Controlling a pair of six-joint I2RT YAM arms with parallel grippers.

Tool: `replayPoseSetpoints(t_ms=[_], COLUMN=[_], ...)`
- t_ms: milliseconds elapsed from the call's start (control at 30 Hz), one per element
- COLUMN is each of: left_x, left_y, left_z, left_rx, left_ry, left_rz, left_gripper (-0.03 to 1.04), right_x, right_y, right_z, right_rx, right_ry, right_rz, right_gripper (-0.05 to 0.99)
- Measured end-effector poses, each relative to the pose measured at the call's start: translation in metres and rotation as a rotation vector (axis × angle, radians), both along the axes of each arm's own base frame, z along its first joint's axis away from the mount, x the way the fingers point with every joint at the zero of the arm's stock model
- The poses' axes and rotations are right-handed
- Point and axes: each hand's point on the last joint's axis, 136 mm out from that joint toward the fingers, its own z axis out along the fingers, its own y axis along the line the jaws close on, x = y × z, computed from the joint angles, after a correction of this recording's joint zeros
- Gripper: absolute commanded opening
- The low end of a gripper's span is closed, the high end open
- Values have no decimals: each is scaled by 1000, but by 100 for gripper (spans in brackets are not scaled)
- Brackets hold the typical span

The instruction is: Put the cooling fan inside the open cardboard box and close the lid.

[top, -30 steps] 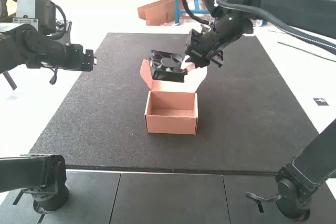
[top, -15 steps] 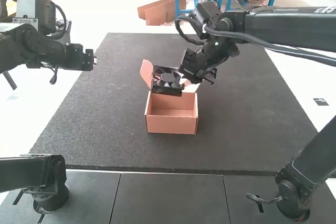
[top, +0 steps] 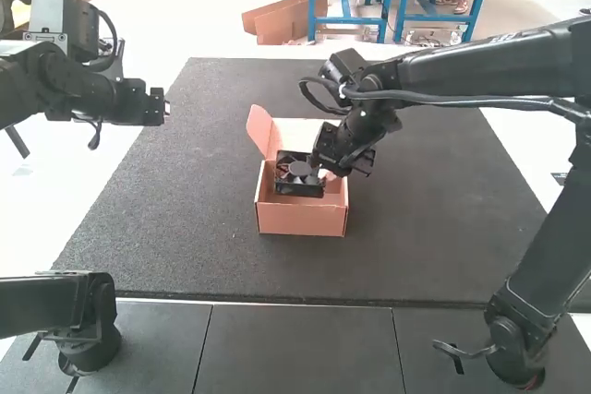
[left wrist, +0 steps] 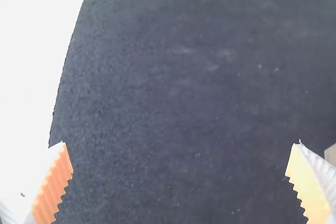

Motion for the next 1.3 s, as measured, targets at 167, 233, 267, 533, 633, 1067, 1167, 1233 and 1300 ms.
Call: replayPoseSetpoints(t_ms=[167, 233, 267, 533, 633, 1067, 1167, 1233, 1300], left_x=[-3, -4, -4, -6, -6, 2, 8, 12, 17], left_y=[0, 0, 0, 0, 0, -1, 0, 0, 0], left_z=[1, 4, 4, 5, 5, 6, 0, -6, -12], left_rx=[-6, -7, -8, -8, -9, -10, -11, -11, -11], left_ry=[-2, -9, -10, -10, -12, -27, -12, 5, 17], left_rz=[5, 6, 6, 6, 6, 4, 4, 4, 4], left_gripper=[96, 96, 96, 96, 96, 97, 97, 97, 97], right_x=[3, 3, 2, 12, 17, 64, 63, 65, 69], right_y=[-1, -2, -3, 4, 11, 37, 22, 9, -8], right_z=[-14, -21, -26, -27, -17, 105, 121, 129, 135], right_rx=[-17, -27, -32, -11, 13, 156, 97, 62, 30], right_ry=[-2, 4, 7, -45, -63, -297, -376, -427, -470], right_rz=[-6, -8, -8, 22, 42, 199, 254, 273, 274], right_gripper=[-2, -1, -1, 38, 56, 91, 91, 91, 91])
